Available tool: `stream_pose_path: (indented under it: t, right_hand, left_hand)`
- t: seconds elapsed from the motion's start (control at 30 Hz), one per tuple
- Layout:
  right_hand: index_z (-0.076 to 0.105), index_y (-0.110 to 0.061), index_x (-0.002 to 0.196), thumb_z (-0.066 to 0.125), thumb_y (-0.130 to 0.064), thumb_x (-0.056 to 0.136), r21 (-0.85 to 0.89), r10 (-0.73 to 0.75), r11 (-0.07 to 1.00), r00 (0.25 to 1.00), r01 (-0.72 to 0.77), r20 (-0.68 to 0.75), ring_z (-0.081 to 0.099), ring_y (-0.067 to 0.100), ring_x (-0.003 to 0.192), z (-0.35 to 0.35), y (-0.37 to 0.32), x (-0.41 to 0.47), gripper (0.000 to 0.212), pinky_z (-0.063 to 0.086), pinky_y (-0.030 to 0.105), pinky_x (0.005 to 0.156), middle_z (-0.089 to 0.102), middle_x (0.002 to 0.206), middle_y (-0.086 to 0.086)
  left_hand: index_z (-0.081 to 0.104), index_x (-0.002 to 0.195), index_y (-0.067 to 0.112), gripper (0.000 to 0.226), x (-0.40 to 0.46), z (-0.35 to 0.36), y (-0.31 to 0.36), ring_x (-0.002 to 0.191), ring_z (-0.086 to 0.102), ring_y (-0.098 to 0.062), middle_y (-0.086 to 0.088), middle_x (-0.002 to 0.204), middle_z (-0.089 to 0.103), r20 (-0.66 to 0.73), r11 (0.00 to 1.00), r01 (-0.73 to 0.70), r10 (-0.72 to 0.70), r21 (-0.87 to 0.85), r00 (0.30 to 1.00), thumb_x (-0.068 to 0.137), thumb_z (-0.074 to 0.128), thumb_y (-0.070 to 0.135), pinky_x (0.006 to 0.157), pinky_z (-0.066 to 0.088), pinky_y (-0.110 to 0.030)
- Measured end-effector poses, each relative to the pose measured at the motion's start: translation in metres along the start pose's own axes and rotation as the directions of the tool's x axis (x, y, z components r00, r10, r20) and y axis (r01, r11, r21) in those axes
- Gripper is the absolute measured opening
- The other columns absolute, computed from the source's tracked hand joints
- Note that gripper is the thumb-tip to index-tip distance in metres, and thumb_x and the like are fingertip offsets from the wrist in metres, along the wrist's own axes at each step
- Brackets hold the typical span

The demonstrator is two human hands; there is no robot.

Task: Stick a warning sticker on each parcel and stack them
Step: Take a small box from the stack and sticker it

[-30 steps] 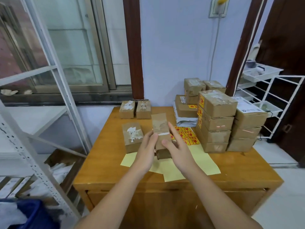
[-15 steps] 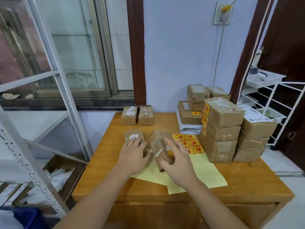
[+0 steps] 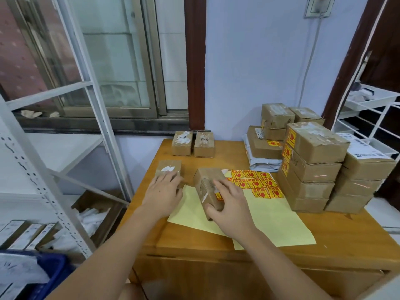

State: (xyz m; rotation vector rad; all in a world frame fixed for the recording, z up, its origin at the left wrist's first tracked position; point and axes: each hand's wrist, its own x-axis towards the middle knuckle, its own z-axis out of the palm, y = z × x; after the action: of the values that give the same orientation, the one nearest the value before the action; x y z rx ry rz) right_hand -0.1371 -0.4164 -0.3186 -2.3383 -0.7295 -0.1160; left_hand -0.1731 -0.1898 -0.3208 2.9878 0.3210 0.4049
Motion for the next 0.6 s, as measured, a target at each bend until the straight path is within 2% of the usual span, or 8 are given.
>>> stream_pose_path:
  t: [0.13,0.23,0.33,0.43,0.5,0.6]
  right_hand:
    - [0.034,-0.035,0.155,0.058,-0.05,0.086,0.029,-0.008,1.0,1.0,0.008,0.004,0.021,0.011,0.144,0.004,-0.004,0.0,0.074,0.028,0.041,0.12,0.028,0.157,-0.017]
    - [0.037,-0.037,0.153,0.055,-0.052,0.085,0.171,0.036,0.985,0.999,-0.036,0.0,0.025,0.008,0.141,0.005,-0.006,0.002,0.073,0.032,0.041,0.118,0.03,0.154,-0.02]
    - [0.041,-0.038,0.151,0.058,-0.045,0.094,0.376,0.093,0.923,0.996,-0.084,-0.006,0.037,0.008,0.135,0.003,-0.012,0.007,0.06,0.04,0.037,0.112,0.038,0.146,-0.016]
    - [0.041,-0.042,0.149,0.053,-0.038,0.102,0.54,0.155,0.83,0.988,-0.141,0.02,0.044,0.006,0.129,-0.001,-0.021,0.011,0.049,0.041,0.03,0.105,0.043,0.14,-0.017]
    - [0.037,-0.042,0.151,0.048,-0.039,0.105,0.605,0.171,0.778,0.984,-0.17,0.057,0.041,-0.004,0.129,-0.002,-0.025,0.012,0.047,0.035,0.021,0.103,0.04,0.14,-0.027]
    - [0.03,-0.049,0.152,0.039,-0.044,0.107,0.597,0.123,0.783,0.984,-0.174,0.125,0.034,-0.029,0.111,0.001,-0.029,0.014,0.045,0.03,0.006,0.091,0.032,0.13,-0.046]
  left_hand:
    - [0.051,0.145,0.033,0.041,-0.008,-0.004,-0.004,0.15,0.027,-0.015,0.008,0.159,0.039,-0.048,1.0,0.001,-0.002,-0.008,0.999,0.104,0.047,0.038,0.126,0.017,-0.038]
    - [0.054,0.143,0.032,0.041,-0.015,-0.009,0.011,0.15,0.029,-0.014,0.008,0.159,0.039,-0.112,0.965,0.051,-0.083,-0.258,0.99,0.103,0.054,0.04,0.124,0.026,-0.039]
    - [0.052,0.145,0.03,0.044,-0.023,-0.014,0.035,0.147,0.034,-0.009,0.012,0.157,0.042,-0.13,0.816,0.085,-0.193,-0.572,0.972,0.103,0.055,0.042,0.121,0.032,-0.039]
    - [0.039,0.154,0.035,0.056,-0.034,-0.018,0.058,0.14,0.036,0.002,0.021,0.154,0.04,-0.033,0.621,0.101,-0.201,-0.778,0.979,0.102,0.053,0.051,0.118,0.033,-0.032]
    - [0.033,0.157,0.039,0.062,-0.04,-0.019,0.069,0.133,0.04,0.015,0.03,0.15,0.043,0.012,0.475,0.082,-0.149,-0.876,0.989,0.1,0.052,0.054,0.114,0.036,-0.024]
    - [0.027,0.157,0.048,0.066,-0.044,-0.015,0.074,0.129,0.038,0.024,0.04,0.146,0.041,0.045,0.332,0.086,-0.131,-0.939,0.99,0.097,0.051,0.058,0.107,0.034,-0.012]
